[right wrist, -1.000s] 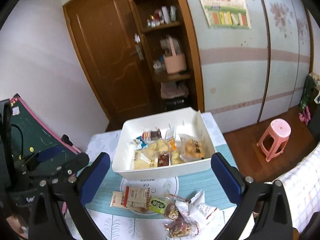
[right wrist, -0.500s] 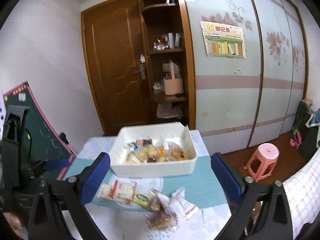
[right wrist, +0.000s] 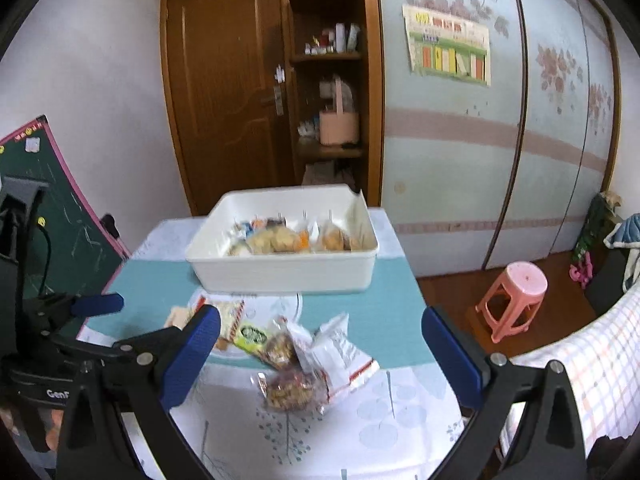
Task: Organize snacks
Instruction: 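Withdraw both tools from the bin toward the remaining snacks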
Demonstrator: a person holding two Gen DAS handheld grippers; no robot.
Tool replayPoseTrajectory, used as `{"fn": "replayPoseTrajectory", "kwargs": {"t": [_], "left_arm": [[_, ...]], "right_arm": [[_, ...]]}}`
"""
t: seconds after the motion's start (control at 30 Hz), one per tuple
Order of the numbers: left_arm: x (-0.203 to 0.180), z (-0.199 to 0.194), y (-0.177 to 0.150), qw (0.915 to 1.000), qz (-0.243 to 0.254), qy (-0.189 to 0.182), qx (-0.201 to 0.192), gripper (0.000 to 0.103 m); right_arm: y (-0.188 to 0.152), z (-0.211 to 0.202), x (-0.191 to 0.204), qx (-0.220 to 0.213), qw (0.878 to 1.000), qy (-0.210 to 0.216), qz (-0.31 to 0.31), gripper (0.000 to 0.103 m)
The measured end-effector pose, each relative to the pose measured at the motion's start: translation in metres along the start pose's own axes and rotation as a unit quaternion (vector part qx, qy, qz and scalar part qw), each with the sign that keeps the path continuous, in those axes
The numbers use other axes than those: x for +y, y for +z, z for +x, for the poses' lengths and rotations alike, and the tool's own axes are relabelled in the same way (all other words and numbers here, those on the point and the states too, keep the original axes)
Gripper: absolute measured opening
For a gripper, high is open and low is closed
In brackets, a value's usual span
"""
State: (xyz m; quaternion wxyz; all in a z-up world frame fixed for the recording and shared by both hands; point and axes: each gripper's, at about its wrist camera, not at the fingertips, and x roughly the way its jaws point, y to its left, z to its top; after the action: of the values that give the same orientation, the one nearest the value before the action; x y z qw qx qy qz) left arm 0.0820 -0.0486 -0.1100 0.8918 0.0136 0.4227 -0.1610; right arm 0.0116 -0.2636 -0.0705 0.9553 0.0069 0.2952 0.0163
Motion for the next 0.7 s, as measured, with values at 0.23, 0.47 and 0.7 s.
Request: {"fn": "replayPoseTrajectory", "kwargs": {"t": [0.23, 0.47, 0.7], "left_arm": [[0.003, 0.023, -0.007, 0.9997, 0.009, 0.013, 0.020, 0.098], [0.013, 0.043, -0.011, 0.9987, -0.007, 0.023, 0.044, 0.098], [0.027, 0.060, -0.015, 0.9976, -0.010, 0.039, 0.056, 0.098]], "right_arm": [[-0.022, 0.025, -0.006, 0.043, 0.999, -0.003, -0.001, 0.101], [-0.036, 0.047, -0.010, 0.073, 0.997, 0.005, 0.005, 0.101], [-0.047, 0.072, -0.021, 0.105, 0.994, 0.010, 0.026, 0.101]]}}
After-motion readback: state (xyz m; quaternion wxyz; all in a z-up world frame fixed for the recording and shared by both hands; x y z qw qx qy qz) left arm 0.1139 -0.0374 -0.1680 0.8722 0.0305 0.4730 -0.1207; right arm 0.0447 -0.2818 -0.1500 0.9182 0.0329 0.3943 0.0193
